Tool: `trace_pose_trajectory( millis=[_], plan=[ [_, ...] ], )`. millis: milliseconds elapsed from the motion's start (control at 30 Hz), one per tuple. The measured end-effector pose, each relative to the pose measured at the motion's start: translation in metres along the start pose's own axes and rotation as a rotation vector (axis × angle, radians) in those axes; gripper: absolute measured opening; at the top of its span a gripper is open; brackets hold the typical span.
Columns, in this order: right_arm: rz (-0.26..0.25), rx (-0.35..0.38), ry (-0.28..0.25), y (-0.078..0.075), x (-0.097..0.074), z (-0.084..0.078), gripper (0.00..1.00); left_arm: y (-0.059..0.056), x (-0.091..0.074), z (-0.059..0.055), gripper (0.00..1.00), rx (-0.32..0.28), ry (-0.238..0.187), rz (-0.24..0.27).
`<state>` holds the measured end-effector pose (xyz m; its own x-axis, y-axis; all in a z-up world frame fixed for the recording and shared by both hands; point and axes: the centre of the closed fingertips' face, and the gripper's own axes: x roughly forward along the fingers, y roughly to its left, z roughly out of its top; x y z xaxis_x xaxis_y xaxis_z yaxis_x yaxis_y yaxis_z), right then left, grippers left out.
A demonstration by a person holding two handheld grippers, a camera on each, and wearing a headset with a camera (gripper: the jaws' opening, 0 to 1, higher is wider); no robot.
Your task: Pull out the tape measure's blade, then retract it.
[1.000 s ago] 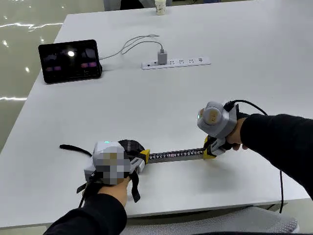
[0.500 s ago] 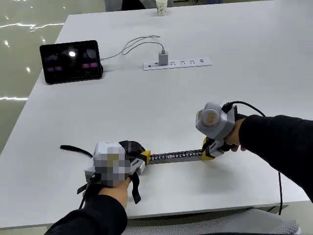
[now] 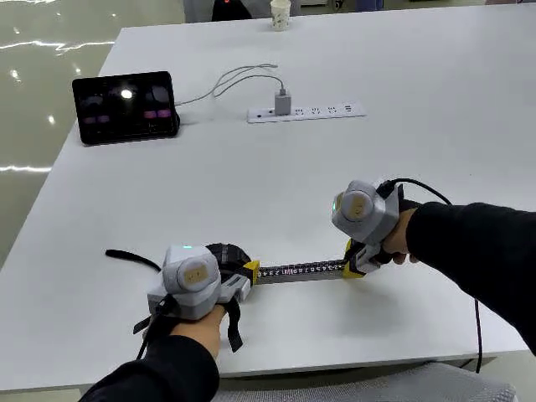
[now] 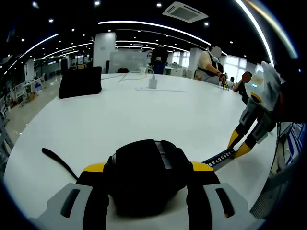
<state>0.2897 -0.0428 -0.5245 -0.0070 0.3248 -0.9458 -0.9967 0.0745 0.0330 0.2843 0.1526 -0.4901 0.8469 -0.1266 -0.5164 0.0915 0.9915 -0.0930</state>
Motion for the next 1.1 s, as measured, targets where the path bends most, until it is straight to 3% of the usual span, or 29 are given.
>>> trace_pose_trajectory(
  millis=[833,1100],
  plan=[
    [-0.003,-0.013,-0.012,0.002,0.005,0.01,0.11,0.0,0.0,-0.001,0.61,-0.001,0.001,-0.003],
    [0.001,-0.085,-0.012,0.005,0.007,0.013,0.12,0.0,0.001,0.0,0.61,0.0,0.001,-0.004]
  ],
)
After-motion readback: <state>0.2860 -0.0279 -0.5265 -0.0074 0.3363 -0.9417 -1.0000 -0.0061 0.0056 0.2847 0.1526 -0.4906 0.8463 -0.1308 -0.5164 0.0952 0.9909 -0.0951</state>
